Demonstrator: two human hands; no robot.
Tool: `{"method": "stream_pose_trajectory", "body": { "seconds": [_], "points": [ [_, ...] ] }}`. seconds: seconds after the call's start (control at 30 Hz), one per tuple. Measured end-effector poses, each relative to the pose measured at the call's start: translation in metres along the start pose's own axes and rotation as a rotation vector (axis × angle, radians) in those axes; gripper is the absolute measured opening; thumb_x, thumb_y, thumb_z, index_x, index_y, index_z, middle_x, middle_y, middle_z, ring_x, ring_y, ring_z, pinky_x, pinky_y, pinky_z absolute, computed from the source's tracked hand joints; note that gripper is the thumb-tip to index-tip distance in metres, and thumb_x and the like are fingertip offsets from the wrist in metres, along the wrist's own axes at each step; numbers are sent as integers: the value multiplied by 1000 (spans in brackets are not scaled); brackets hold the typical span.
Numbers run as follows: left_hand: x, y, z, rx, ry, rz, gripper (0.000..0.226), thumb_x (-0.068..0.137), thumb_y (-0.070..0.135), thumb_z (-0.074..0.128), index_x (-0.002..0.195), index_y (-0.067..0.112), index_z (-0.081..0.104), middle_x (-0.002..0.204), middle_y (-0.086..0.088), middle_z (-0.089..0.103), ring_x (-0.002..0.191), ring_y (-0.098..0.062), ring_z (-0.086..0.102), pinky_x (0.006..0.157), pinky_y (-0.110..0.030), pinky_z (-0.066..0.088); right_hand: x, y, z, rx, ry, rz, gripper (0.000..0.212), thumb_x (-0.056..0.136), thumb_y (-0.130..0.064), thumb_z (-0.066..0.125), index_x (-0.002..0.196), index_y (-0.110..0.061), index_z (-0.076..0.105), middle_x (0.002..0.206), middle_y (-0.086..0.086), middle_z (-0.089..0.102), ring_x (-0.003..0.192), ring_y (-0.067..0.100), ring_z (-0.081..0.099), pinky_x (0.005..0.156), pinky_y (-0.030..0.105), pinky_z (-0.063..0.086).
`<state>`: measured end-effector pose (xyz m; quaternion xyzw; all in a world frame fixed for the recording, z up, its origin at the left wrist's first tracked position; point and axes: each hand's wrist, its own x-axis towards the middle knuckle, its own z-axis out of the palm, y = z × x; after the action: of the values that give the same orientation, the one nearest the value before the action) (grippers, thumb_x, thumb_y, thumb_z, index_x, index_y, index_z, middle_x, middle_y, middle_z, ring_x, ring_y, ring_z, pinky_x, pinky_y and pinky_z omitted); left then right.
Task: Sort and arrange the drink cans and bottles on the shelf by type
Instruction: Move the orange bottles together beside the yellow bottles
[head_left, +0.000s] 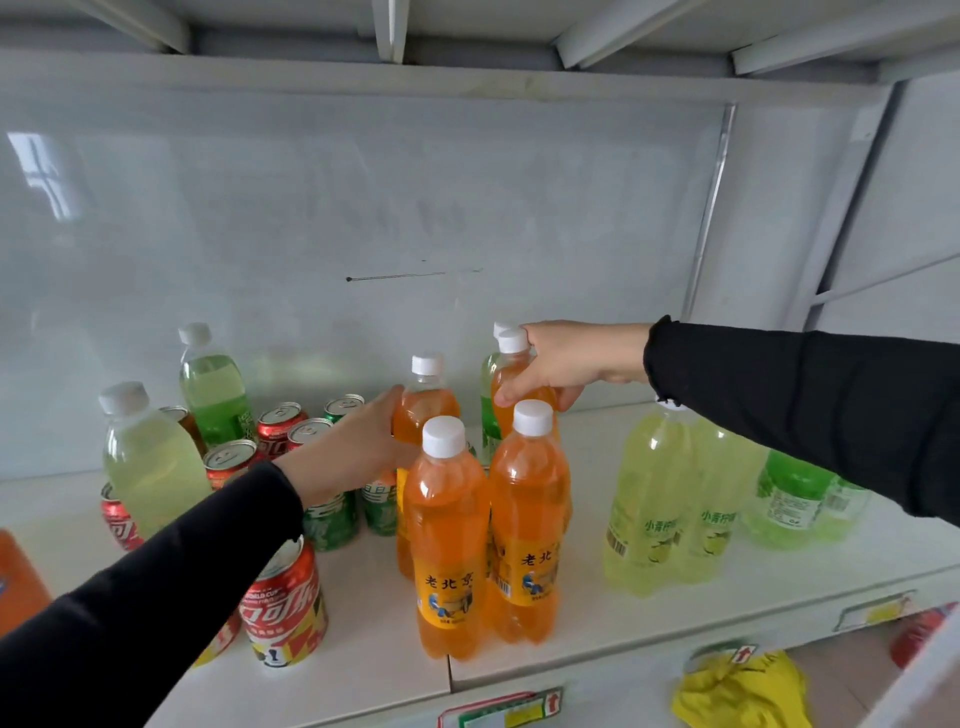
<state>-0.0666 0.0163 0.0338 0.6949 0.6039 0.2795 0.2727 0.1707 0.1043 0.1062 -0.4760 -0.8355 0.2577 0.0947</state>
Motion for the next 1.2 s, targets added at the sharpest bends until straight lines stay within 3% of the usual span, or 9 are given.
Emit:
{"method": "stream_pose_trajectory", "body": {
  "seconds": [0.1, 0.27, 0.4, 0.53, 0.7, 0.87, 1.03, 1.13, 1.2],
  "points": [
    [12, 0, 9, 124, 42, 51, 50, 85, 40, 70, 127, 26, 47, 113, 8, 65, 101, -11, 64, 90, -40, 56, 2, 1, 5, 36, 21, 19, 31, 82, -34, 80, 105, -19, 67, 110, 4, 72, 100, 19, 70, 67, 28, 62],
    [28, -3, 14, 122, 64, 65, 54, 88, 34, 69, 131, 19, 41, 115, -3, 64, 102, -23, 66, 90, -51, 55, 6, -6, 11, 76, 65, 38, 58, 79, -37, 83, 125, -19, 52, 119, -3, 60, 107, 15, 62, 77, 33, 63],
    [31, -6, 9, 119, 46, 22, 56, 84, 34, 75, 129, 28, 42, 111, 3, 66, 98, -19, 68, 84, -43, 60, 4, -4, 9, 149, 55, 51, 54, 80, -32, 84, 124, -21, 54, 112, -9, 62, 101, 8, 61, 71, 30, 62],
    [28, -17, 7, 64, 35, 9, 54, 86, 32, 74, 127, 40, 40, 108, 10, 65, 97, -14, 66, 66, -16, 55, 11, 4, 19, 192, 35, 79, 56, 71, -33, 88, 117, -18, 60, 118, 3, 66, 106, 19, 66, 67, 31, 62],
    [27, -25, 6, 23, 27, 28, 68, 69, 44, 82, 121, 53, 38, 102, 31, 64, 94, 0, 67, 72, -17, 57, 13, 5, 26, 272, -8, 100, 41, 80, -19, 84, 115, -14, 62, 111, 6, 70, 88, 14, 68, 61, 27, 56],
    [25, -26, 13, -29, 107, 42, 67, 81, 29, 79, 129, 43, 35, 105, 18, 64, 92, 0, 64, 67, -15, 48, 21, 9, 23, 362, -46, 118, 60, 80, -11, 83, 131, -16, 53, 125, 5, 64, 112, 19, 65, 88, 38, 60],
    [28, -17, 12, -23, 96, 44, 73, 79, 31, 82, 130, 41, 32, 107, 15, 64, 91, -2, 64, 65, -15, 47, 25, 9, 21, 366, -67, 82, 58, 82, -8, 81, 133, -13, 54, 130, 6, 64, 118, 21, 62, 76, 32, 55],
    [35, -20, 10, -25, 33, 10, 68, 77, 38, 83, 127, 42, 37, 108, 14, 65, 95, -6, 66, 68, -17, 51, 22, 14, 19, 392, -129, 94, 56, 83, -6, 79, 132, -15, 55, 132, 5, 63, 122, 20, 61, 94, 34, 56],
    [41, -25, 10, -73, -4, -28, 58, 78, 44, 81, 125, 42, 46, 112, 10, 67, 99, -10, 68, 73, -24, 57, 17, 14, 20, 407, -148, 114, 65, 83, -16, 82, 139, -19, 49, 135, 0, 61, 123, 17, 59, 94, 32, 55]
  ]
}}
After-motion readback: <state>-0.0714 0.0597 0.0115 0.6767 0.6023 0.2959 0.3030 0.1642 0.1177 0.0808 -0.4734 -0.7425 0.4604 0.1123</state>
